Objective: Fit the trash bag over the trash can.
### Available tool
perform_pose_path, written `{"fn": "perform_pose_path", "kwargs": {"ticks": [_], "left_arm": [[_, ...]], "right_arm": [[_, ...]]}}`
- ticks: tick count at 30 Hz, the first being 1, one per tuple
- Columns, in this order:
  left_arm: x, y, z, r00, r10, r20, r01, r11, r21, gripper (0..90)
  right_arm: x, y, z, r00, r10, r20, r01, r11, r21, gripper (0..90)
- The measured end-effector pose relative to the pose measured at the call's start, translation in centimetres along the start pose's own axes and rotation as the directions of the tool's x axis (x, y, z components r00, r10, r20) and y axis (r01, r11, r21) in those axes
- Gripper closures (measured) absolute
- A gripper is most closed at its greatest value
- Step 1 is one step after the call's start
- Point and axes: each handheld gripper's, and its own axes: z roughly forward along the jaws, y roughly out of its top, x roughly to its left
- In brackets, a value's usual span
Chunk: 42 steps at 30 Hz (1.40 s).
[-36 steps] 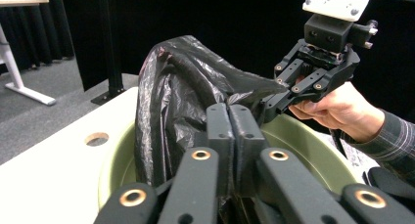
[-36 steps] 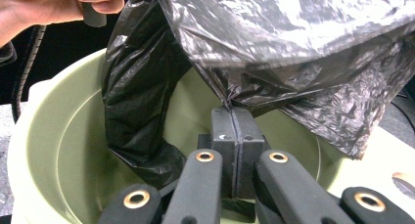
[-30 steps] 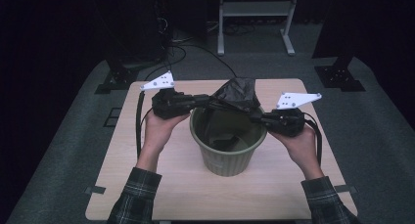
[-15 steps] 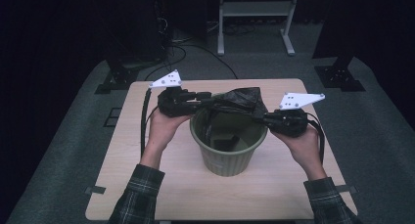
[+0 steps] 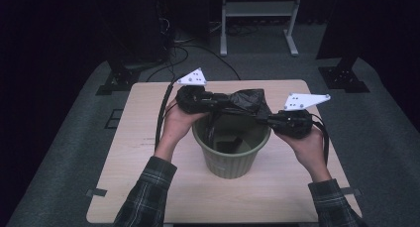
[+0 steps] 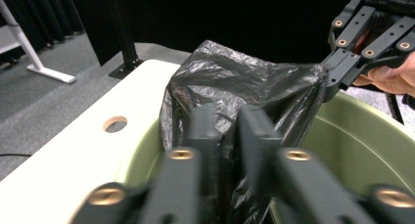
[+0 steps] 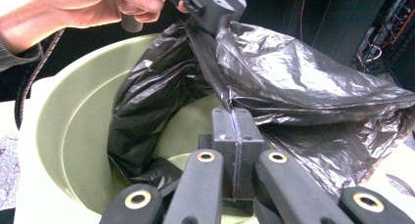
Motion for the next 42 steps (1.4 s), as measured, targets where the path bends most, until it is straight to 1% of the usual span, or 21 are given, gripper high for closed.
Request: {"fn": "perform_pose_path", "kwargs": {"ticks": [1, 4, 6, 10, 13, 15, 19, 21, 22, 23, 25, 27, 29, 30, 32, 35, 36, 38, 39, 40, 42], "left_arm": [[0.1, 0.0, -0.1, 1.0000, -0.005, 0.002, 0.005, 1.0000, -0.003, 89.1], [0.3, -0.3, -0.8, 0.9998, -0.019, -0.011, 0.019, 0.9996, -0.023, 89.4], [0.6, -0.6, -1.6, 0.9991, -0.040, -0.017, 0.039, 0.9979, -0.051, 89.4], [0.9, -1.5, -3.5, 0.9970, -0.075, -0.022, 0.072, 0.9918, -0.105, 89.4], [1.0, -2.3, -5.1, 0.9948, -0.096, -0.035, 0.090, 0.9875, -0.129, 89.4], [1.1, -2.9, -6.0, 0.9928, -0.115, -0.033, 0.109, 0.9831, -0.147, 89.4], [1.5, -4.1, -7.7, 0.9884, -0.141, -0.057, 0.131, 0.9783, -0.161, 89.4], [1.7, -4.7, -8.4, 0.9855, -0.159, -0.059, 0.147, 0.9742, -0.171, 89.5], [1.8, -4.9, -8.7, 0.9842, -0.164, -0.065, 0.151, 0.9731, -0.174, 89.4], [1.9, -5.2, -9.0, 0.9830, -0.169, -0.072, 0.155, 0.9728, -0.172, 89.4], [2.0, -5.7, -9.6, 0.9805, -0.182, -0.073, 0.166, 0.9692, -0.182, 89.4], [2.0, -6.2, -10.1, 0.9786, -0.188, -0.084, 0.170, 0.9684, -0.183, 89.4], [1.9, -6.8, -10.5, 0.9768, -0.192, -0.094, 0.173, 0.9677, -0.184, 89.4], [1.9, -7.2, -10.7, 0.9760, -0.195, -0.097, 0.175, 0.9673, -0.184, 89.4], [1.9, -7.9, -11.1, 0.9754, -0.204, -0.084, 0.184, 0.9626, -0.199, 89.4], [1.7, -8.7, -11.2, 0.9779, -0.201, -0.058, 0.184, 0.9595, -0.213, 89.3], [1.6, -8.7, -11.1, 0.9800, -0.194, -0.046, 0.179, 0.9587, -0.221, 89.3], [1.2, -8.5, -10.8, 0.9839, -0.177, -0.027, 0.166, 0.9607, -0.222, 89.4], [1.0, -8.4, -10.6, 0.9852, -0.171, -0.013, 0.163, 0.9594, -0.230, 89.4], [0.8, -8.3, -10.4, 0.9869, -0.162, -0.005, 0.156, 0.9610, -0.228, 89.4], [0.4, -8.1, -10.1, 0.9892, -0.146, 0.006, 0.144, 0.9639, -0.224, 89.4]], "right_arm": [[-0.1, -0.1, -0.1, 1.0000, -0.003, 0.003, 0.003, 1.000, 0.003, 90.0], [-0.2, -0.2, -0.4, 1.0000, 0.000, 0.008, 0.000, 1.000, 0.002, 90.0], [-0.4, -0.4, -1.1, 0.9998, 0.003, 0.018, -0.003, 1.000, -0.002, 90.0], [-0.7, -0.6, -1.9, 0.9994, 0.011, 0.034, -0.011, 1.000, -0.007, 90.0], [-1.1, -1.0, -2.7, 0.9986, 0.020, 0.049, -0.020, 1.000, -0.009, 90.0], [-1.5, -1.4, -3.4, 0.9977, 0.034, 0.059, -0.033, 0.999, -0.014, 90.0], [-1.9, -1.8, -4.1, 0.9965, 0.041, 0.074, -0.040, 0.999, -0.010, 90.0], [-2.1, -2.1, -4.6, 0.9955, 0.045, 0.084, -0.044, 0.999, -0.010, 90.0], [-2.3, -2.4, -5.0, 0.9942, 0.053, 0.093, -0.052, 0.999, -0.011, 90.0], [-2.3, -2.4, -5.0, 0.9942, 0.053, 0.093, -0.052, 0.999, -0.011, 90.0], [-2.6, -2.6, -5.5, 0.9926, 0.059, 0.106, -0.058, 0.998, -0.010, 90.0], [-2.8, -2.9, -6.0, 0.9909, 0.065, 0.118, -0.064, 0.998, -0.013, 90.0], [-3.0, -3.6, -6.5, 0.9876, 0.068, 0.141, -0.069, 0.998, 0.001, 90.0], [-3.0, -3.6, -6.5, 0.9876, 0.068, 0.141, -0.069, 0.998, 0.001, 90.0], [-3.2, -4.1, -6.7, 0.9864, 0.074, 0.146, -0.077, 0.997, 0.011, 90.0], [-3.3, -4.8, -7.0, 0.9859, 0.084, 0.144, -0.087, 0.996, 0.014, 90.0], [-3.3, -4.9, -7.0, 0.9864, 0.086, 0.140, -0.088, 0.996, 0.013, 90.0], [-3.2, -4.9, -6.9, 0.9879, 0.090, 0.126, -0.092, 0.996, 0.010, 89.7], [-3.2, -4.9, -6.9, 0.9879, 0.090, 0.126, -0.092, 0.996, 0.010, 89.7], [-3.2, -4.9, -6.9, 0.9879, 0.086, 0.129, -0.087, 0.996, 0.005, 85.3], [-3.2, -4.8, -7.0, 0.9874, 0.102, 0.121, -0.101, 0.995, -0.011, 76.8]]}}
